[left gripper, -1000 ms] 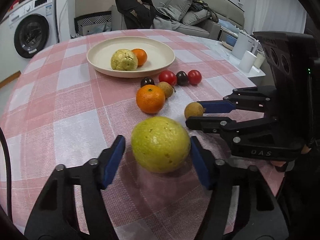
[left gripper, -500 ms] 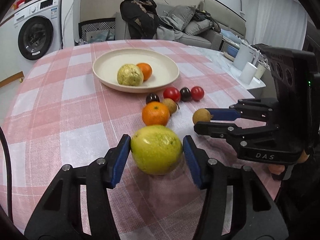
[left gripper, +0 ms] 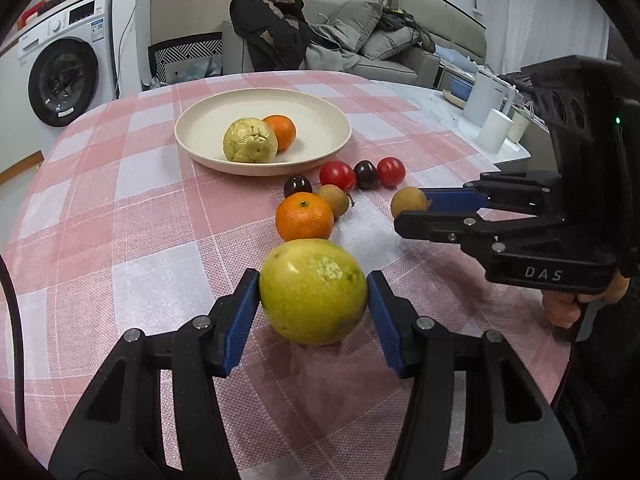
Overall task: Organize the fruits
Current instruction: 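Grasp the large green pomelo with the left gripper while the right gripper grasps a brown kiwi, then carry the pomelo and kiwi onto the cream plate and release both, then move the right gripper toward the red tomato beside the dark plum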
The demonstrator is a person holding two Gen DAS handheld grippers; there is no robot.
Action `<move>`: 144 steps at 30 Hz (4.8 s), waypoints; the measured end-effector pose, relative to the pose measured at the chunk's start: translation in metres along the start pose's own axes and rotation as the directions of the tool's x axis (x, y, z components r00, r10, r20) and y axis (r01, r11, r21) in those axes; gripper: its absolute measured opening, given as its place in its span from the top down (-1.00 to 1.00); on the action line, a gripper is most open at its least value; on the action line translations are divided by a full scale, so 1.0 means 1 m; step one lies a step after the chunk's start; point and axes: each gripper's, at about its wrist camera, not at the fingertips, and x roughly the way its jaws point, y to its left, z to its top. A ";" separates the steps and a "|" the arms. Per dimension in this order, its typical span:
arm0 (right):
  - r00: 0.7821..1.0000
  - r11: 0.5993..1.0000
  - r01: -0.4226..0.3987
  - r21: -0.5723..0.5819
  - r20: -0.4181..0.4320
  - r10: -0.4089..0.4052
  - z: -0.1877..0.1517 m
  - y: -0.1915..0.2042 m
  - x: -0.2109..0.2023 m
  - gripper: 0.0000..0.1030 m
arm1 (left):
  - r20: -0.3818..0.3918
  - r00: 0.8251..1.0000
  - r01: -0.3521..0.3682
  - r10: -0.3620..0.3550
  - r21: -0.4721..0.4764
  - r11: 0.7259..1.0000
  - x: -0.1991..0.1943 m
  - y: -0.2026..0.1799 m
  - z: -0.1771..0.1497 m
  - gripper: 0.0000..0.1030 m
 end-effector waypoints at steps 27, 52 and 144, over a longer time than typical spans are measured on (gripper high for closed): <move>0.994 0.995 0.034 0.093 0.096 -0.043 0.043 -0.031 0.001 0.42 | 0.137 0.982 -0.118 0.126 -0.065 0.991 0.006 0.045 0.074 0.00; 0.994 0.989 0.061 0.131 0.081 -0.072 0.068 -0.047 0.036 0.42 | 0.133 0.967 -0.206 0.218 -0.103 0.973 0.054 0.084 0.118 0.00; 0.977 0.988 0.155 -0.013 -0.147 -0.155 0.030 -0.073 0.017 -1.00 | 0.015 0.979 -0.201 0.202 -0.013 0.979 0.027 0.010 0.052 -0.98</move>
